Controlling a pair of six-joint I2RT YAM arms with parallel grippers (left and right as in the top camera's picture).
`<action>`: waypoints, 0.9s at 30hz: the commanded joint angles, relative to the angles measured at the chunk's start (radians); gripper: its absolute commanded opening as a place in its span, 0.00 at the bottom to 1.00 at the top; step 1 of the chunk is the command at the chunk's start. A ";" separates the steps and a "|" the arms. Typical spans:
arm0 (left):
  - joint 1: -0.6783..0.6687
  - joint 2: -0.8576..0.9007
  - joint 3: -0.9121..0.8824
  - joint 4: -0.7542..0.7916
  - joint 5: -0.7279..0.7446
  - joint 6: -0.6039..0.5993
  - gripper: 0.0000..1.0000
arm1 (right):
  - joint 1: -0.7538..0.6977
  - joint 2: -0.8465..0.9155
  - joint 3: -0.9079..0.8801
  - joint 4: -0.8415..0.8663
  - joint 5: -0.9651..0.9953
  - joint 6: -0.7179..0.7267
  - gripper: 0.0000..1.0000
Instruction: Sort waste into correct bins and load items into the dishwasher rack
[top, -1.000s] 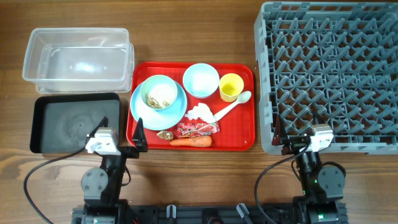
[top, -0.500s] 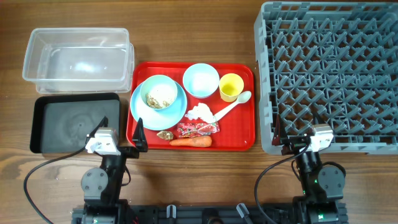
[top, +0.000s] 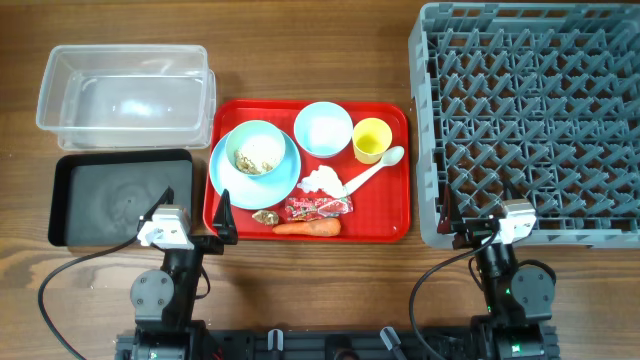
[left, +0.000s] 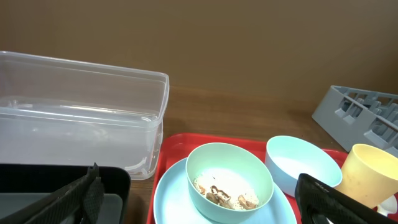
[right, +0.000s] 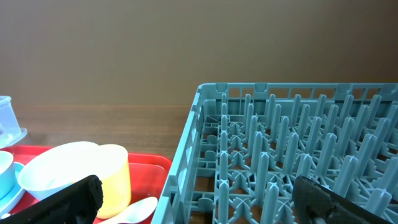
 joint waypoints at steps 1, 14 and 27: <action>0.010 -0.010 -0.007 0.000 0.016 0.019 1.00 | 0.002 -0.002 -0.001 0.004 -0.005 -0.012 1.00; 0.010 -0.010 -0.007 0.000 0.016 0.019 1.00 | 0.002 -0.002 -0.001 0.005 -0.005 -0.013 1.00; 0.010 -0.005 0.014 -0.001 0.016 -0.027 1.00 | 0.002 0.001 0.023 -0.022 -0.013 0.074 1.00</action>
